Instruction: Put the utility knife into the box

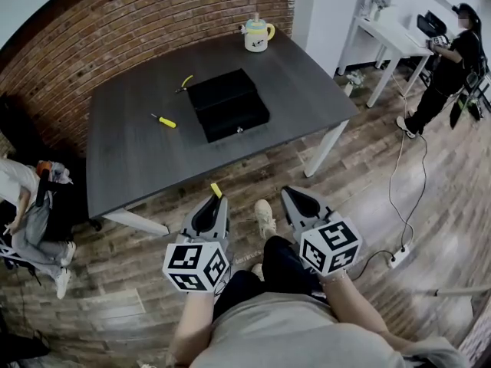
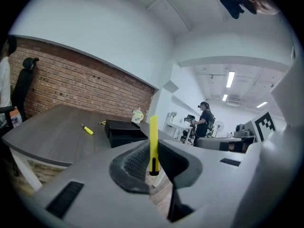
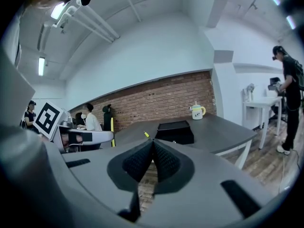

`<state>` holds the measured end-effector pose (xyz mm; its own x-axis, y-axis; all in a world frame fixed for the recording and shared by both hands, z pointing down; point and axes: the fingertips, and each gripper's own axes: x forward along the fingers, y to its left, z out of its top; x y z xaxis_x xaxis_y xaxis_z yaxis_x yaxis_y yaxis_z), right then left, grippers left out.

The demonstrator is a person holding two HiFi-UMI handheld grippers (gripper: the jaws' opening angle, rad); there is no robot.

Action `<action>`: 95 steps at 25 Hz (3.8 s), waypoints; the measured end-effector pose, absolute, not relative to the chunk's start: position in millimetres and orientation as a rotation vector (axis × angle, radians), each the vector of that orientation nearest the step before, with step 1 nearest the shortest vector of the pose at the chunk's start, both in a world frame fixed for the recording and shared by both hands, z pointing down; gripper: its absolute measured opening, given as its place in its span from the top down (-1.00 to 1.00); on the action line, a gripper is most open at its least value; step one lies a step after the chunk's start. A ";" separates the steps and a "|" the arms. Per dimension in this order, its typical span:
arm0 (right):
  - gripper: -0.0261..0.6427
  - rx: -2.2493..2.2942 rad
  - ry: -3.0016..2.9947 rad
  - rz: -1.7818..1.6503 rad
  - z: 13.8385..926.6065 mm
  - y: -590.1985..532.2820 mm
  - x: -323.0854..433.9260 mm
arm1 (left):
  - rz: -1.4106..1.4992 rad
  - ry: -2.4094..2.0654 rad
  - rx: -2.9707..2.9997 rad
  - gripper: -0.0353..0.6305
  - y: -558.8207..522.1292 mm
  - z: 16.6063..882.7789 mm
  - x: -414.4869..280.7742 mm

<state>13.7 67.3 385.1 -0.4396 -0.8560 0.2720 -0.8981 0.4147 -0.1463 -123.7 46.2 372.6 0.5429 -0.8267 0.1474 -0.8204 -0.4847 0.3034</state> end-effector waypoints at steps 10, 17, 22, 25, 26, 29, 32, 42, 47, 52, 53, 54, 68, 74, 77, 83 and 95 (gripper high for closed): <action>0.91 1.508 -2.517 0.413 394.1 -22.6 11.5 | -0.008 -1.418 2.392 0.70 -21.4 380.7 -131.5; 0.91 1.453 -2.561 0.389 387.0 -111.2 28.8 | -0.019 -1.471 2.380 0.70 -102.2 374.2 -116.2; 0.91 1.417 -2.614 0.350 371.4 -176.4 40.3 | -0.057 -1.550 2.371 0.70 -162.7 358.7 -111.3; 0.91 1.367 -2.643 0.342 369.7 -208.4 41.6 | -0.060 -1.575 2.366 0.70 -195.1 356.0 -103.8; 0.91 1.349 -2.650 0.339 369.9 -217.2 41.6 | -0.058 -1.580 2.363 0.70 -204.5 355.8 -101.1; 0.91 1.300 -2.665 0.346 372.5 -238.1 41.5 | -0.043 -1.595 2.358 0.70 -227.4 356.5 -94.9; 0.91 1.263 -2.673 0.372 378.8 -249.6 43.1 | -0.011 -1.607 2.348 0.70 -239.2 360.8 -90.1; 0.91 1.232 -2.661 0.461 401.1 -261.9 42.7 | 0.111 -1.582 2.307 0.70 -250.1 387.2 -92.1; 0.91 1.275 -2.648 0.498 408.0 -266.1 43.3 | 0.223 -1.545 2.336 0.70 -259.9 398.8 -93.7; 0.91 1.366 -2.598 0.533 409.5 -269.7 44.8 | 0.340 -1.475 2.387 0.70 -271.6 406.1 -97.3; 0.91 1.386 -2.585 0.541 410.0 -270.6 45.1 | 0.369 -1.453 2.398 0.70 -273.9 408.0 -96.4; 0.91 1.402 -2.572 0.549 410.4 -271.4 44.9 | 0.400 -1.431 2.410 0.70 -276.3 409.6 -95.1; 0.91 1.630 -2.426 0.676 425.4 -264.9 62.4 | 1.078 -0.957 2.654 0.70 -288.1 465.2 -57.6; 0.91 1.689 -2.354 0.723 437.4 -255.6 73.0 | 1.365 -0.755 2.669 0.70 -281.1 500.5 -43.2; 0.91 1.713 -2.323 0.749 442.5 -251.2 77.9 | 1.430 -0.685 2.653 0.70 -280.3 512.6 -36.3; 0.91 1.726 -2.300 0.798 459.5 -242.1 81.5 | 1.487 -0.630 2.587 0.70 -284.9 538.5 -29.6; 0.91 1.694 -2.287 0.858 469.0 -242.1 75.7 | 1.609 -0.453 2.564 0.70 -277.0 566.8 -19.9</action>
<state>75.7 -242.1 469.0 -0.3409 -0.8223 0.4557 -0.9192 0.1899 -0.3450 -19.9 -277.0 566.8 0.4046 -0.2048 0.8913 -0.2902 -0.9530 -0.0873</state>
